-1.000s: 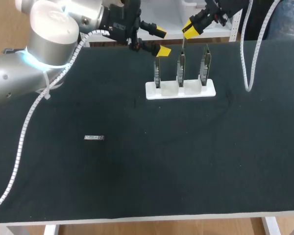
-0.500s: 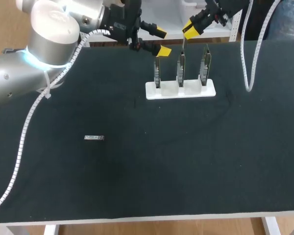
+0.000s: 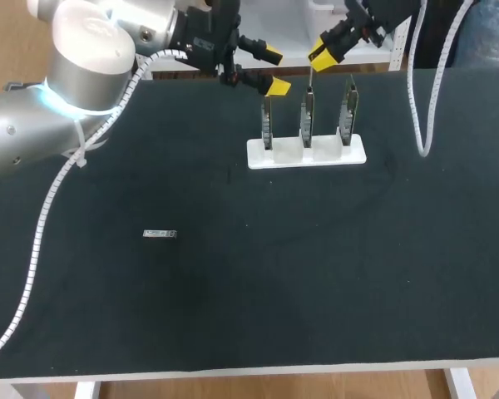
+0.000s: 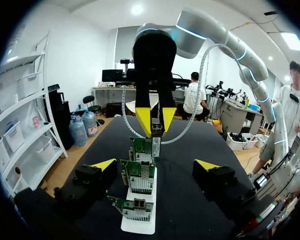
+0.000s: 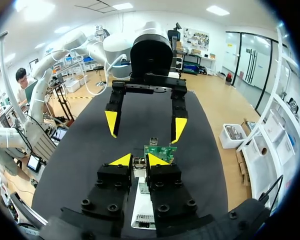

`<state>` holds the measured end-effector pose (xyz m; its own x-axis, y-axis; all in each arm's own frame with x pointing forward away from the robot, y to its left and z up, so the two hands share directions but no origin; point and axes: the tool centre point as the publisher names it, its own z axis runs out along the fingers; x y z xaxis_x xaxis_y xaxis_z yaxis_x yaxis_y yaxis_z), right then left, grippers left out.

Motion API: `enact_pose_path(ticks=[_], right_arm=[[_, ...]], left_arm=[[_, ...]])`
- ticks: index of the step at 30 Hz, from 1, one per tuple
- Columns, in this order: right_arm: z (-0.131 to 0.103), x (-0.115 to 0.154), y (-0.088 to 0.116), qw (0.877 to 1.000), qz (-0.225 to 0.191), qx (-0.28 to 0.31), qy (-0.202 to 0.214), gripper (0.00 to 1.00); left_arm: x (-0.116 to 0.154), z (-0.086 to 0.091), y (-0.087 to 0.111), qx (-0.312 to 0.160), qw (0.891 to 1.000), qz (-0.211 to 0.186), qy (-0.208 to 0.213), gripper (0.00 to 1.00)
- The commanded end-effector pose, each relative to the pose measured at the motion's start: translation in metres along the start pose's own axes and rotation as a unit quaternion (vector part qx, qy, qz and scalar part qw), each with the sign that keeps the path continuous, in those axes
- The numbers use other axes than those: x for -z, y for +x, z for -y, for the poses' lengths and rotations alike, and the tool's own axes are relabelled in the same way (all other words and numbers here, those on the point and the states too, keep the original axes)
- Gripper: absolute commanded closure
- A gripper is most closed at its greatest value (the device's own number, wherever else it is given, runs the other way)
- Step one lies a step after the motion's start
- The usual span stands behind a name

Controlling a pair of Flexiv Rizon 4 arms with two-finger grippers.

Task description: Pick up the optical module with the left hand, and insert it into the network port with the right hand.

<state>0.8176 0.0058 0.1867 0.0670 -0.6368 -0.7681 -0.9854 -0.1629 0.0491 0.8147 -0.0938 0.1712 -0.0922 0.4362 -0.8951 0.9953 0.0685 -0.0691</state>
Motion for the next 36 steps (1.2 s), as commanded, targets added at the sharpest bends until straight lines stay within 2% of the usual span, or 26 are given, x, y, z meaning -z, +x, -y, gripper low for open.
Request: enact_pose_path(ticks=[1,14,36], right_arm=[[0.0092,-0.0010,-0.0004,0.896,0.000,-0.003,-0.443,1.00],[0.0116,-0.0008,0.0026,0.909,0.007,-0.016,-0.415,1.00],[0.0150,-0.0021,0.0072,0.907,0.004,-0.020,-0.421,1.00]], left_arm=[[-0.0004,-0.0014,-0.0011,0.001,1.000,-0.003,0.001,0.00],[-0.0004,-0.0014,-0.0011,0.001,1.000,-0.003,0.001,0.00],[-0.0004,-0.0014,-0.0011,0.001,1.000,-0.003,0.001,0.00]])
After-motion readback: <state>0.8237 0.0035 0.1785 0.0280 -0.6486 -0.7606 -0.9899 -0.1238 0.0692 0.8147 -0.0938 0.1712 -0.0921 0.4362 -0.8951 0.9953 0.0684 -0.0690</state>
